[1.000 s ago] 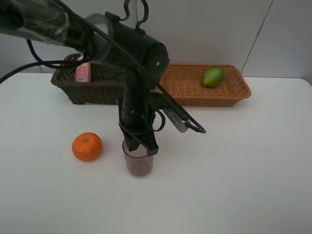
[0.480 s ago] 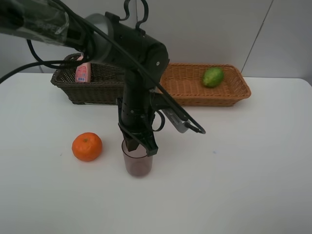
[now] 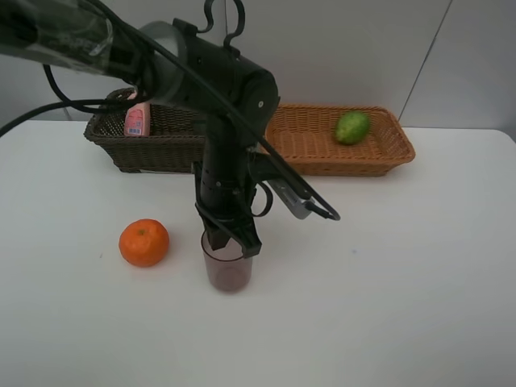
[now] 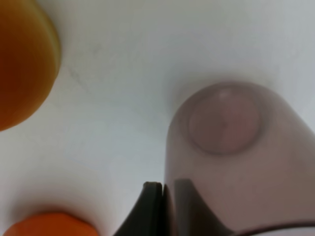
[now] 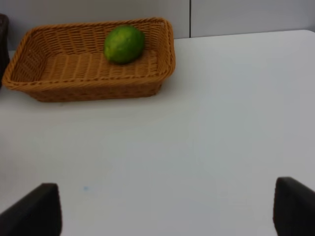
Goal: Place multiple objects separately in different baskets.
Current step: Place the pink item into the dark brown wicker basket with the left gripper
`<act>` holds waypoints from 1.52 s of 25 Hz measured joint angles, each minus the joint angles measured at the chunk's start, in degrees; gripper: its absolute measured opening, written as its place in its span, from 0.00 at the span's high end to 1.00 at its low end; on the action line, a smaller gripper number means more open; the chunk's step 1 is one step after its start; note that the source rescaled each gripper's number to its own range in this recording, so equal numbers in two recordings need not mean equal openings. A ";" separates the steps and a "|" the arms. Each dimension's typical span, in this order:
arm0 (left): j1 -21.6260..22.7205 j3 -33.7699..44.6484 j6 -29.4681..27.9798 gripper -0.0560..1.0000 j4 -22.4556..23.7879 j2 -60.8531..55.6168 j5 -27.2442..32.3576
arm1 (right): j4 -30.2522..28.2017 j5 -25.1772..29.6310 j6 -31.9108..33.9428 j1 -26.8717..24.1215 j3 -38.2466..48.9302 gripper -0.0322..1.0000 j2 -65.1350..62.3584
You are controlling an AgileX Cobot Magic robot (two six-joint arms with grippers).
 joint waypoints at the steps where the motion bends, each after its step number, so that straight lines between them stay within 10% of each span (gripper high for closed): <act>1: 0.00 0.00 -0.01 0.95 -0.13 -0.38 0.00 | 0.00 0.00 0.00 0.00 0.00 0.00 0.00; 24: 0.96 0.00 -1.04 0.95 -0.95 -9.92 0.05 | 0.00 0.00 0.00 0.00 0.00 0.00 0.00; 38: 18.93 -3.39 -1.91 0.95 -2.08 -14.73 -2.62 | 0.00 0.00 0.00 0.00 0.00 0.00 0.00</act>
